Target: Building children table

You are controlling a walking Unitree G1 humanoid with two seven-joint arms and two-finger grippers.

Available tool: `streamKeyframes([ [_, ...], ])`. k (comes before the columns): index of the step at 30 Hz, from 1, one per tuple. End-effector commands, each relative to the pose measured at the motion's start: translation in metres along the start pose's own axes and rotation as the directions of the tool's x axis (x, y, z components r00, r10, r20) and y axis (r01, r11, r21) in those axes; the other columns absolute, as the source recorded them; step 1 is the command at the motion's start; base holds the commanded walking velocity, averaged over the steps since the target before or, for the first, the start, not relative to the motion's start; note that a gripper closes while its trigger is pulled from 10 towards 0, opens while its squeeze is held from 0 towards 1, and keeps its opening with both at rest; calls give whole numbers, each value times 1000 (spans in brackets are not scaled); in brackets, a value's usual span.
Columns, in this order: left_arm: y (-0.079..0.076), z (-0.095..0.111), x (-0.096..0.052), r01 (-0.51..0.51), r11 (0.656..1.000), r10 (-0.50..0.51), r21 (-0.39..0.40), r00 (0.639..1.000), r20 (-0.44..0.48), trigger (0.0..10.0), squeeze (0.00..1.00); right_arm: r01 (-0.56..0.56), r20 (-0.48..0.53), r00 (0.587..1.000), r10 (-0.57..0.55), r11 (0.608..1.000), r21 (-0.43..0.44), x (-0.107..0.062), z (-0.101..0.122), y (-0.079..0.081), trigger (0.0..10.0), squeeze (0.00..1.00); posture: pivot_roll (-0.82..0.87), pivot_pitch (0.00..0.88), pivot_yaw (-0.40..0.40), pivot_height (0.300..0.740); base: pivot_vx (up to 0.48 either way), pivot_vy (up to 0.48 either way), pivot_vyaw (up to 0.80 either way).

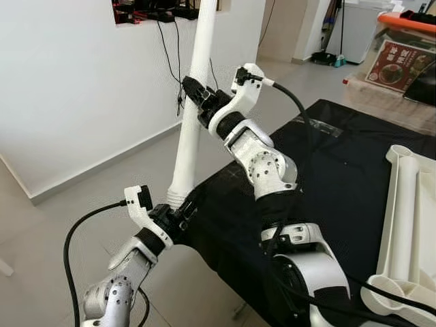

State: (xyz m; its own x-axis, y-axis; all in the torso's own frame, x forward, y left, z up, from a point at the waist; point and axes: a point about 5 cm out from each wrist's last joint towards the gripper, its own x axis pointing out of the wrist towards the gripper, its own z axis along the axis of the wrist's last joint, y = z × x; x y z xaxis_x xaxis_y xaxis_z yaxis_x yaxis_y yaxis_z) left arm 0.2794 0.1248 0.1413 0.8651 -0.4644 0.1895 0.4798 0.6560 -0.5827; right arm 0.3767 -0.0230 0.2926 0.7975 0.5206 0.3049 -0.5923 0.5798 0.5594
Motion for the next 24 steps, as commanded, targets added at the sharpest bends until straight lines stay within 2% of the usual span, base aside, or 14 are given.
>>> streamKeyframes([
  [1, 2, 0, -1, -34, 996, 36, 77, 999, -33, 0, 0, -17, -50, 999, 22, 996, 89, -1, -28, 12, 0, 0, 96, 0, -84, 740, 0, 0, 0],
  [2, 2, 0, -1, -34, 996, 36, 77, 999, -33, 0, 0, -17, -50, 999, 22, 996, 89, -1, -28, 12, 0, 0, 96, 0, -84, 740, 0, 0, 0],
  [3, 4, -1, 0, -56, 993, 61, 101, 997, -47, 10000, 0, -9, -56, 998, 14, 996, 91, -2, -30, 11, 0, 0, 97, 0, -84, 740, 0, 0, 0],
  [9, 6, -3, 0, -85, 984, 98, 158, 992, -75, 10000, 0, 14, -75, 997, -7, 995, 94, -4, -34, 7, 0, 0, 98, 0, -81, 740, 0, 0, 0],
  [10, 6, -3, -1, -84, 983, 98, 166, 992, -78, 10000, 0, 20, -83, 996, -12, 996, 92, -4, -35, 6, 4353, 0, 98, 0, -79, 740, 0, 0, 0],
  [11, 6, -3, 0, -81, 982, 96, 172, 992, -80, 10000, 0, 24, -92, 996, -16, 996, 88, -4, -35, 5, 10000, 0, 98, 0, -77, 740, 0, 0, 0],
  [19, 7, -2, 1, -81, 975, 99, 205, 992, -78, 10000, 0, 20, -98, 995, -13, 997, 73, -6, -35, 6, 10000, 0, 96, 0, -72, 740, 0, 0, 0],
  [20, 8, -1, 0, -81, 974, 100, 213, 992, -79, 10000, 0, 20, -93, 996, -13, 997, 70, -6, -34, 6, 10000, 1000, 98, 0, -72, 740, 0, 0, 0],
  [24, 8, -2, -1, -81, 969, 104, 233, 991, -87, 10000, 0, 27, -96, 995, -21, 998, 61, -7, -33, 4, 10000, 1000, 98, 0, -72, 740, 0, 0, 0],
])
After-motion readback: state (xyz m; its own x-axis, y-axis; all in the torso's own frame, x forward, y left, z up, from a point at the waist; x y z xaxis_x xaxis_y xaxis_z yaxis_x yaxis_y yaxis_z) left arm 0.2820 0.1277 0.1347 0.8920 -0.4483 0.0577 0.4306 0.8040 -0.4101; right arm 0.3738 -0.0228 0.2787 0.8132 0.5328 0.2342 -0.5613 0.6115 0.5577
